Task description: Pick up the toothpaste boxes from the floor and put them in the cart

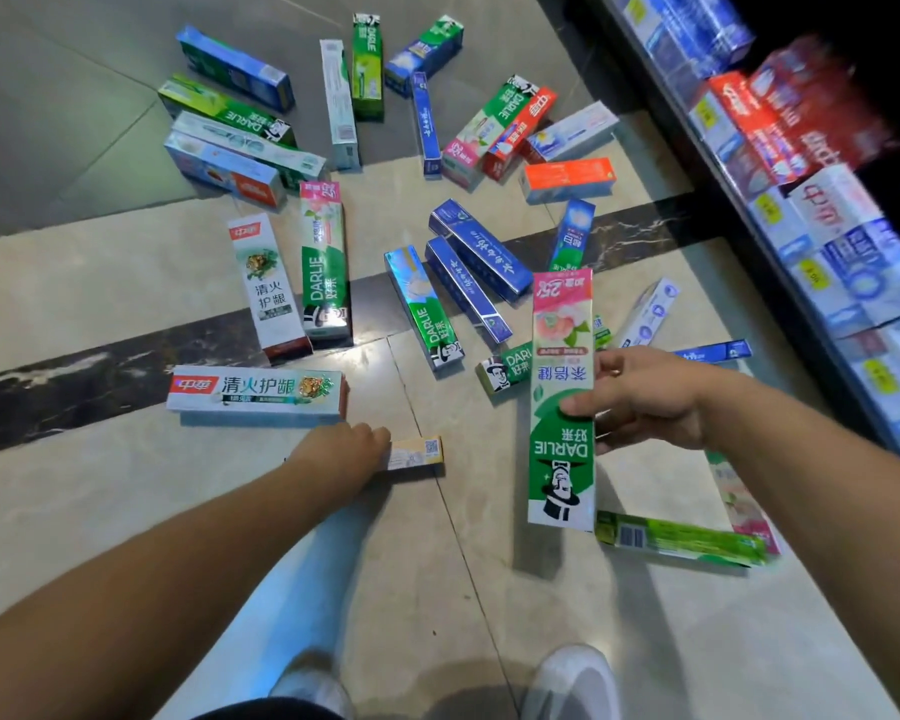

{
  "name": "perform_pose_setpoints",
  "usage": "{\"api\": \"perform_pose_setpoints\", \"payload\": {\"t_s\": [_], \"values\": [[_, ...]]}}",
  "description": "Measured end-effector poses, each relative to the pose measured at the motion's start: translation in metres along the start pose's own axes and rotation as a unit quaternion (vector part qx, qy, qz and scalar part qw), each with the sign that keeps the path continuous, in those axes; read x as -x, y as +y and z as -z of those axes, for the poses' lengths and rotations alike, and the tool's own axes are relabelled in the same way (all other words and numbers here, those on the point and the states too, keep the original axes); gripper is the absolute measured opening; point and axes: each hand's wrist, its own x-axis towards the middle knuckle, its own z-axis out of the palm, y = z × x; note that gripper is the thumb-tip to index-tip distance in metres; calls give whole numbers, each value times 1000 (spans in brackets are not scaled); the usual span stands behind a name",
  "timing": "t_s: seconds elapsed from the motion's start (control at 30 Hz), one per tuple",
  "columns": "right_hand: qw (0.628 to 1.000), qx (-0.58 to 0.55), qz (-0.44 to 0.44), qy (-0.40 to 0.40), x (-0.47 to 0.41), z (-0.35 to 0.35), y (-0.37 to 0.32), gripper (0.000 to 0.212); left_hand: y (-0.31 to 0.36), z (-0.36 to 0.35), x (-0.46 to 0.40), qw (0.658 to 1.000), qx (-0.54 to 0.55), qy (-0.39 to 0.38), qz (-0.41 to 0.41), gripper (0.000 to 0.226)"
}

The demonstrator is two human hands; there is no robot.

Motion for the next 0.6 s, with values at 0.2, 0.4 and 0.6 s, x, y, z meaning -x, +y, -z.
{"api": "perform_pose_setpoints", "payload": {"t_s": [0.2,0.4,0.6], "values": [[1000,0,10,15,-6,1,0,41,-12,15,-3,959,275,4,76,26],[998,-32,41,34,42,-2,-29,34,-52,104,52,608,788,27,98,36],[995,-52,71,52,169,18,-108,34,-76,236,175,592,801,39,81,37]]}}
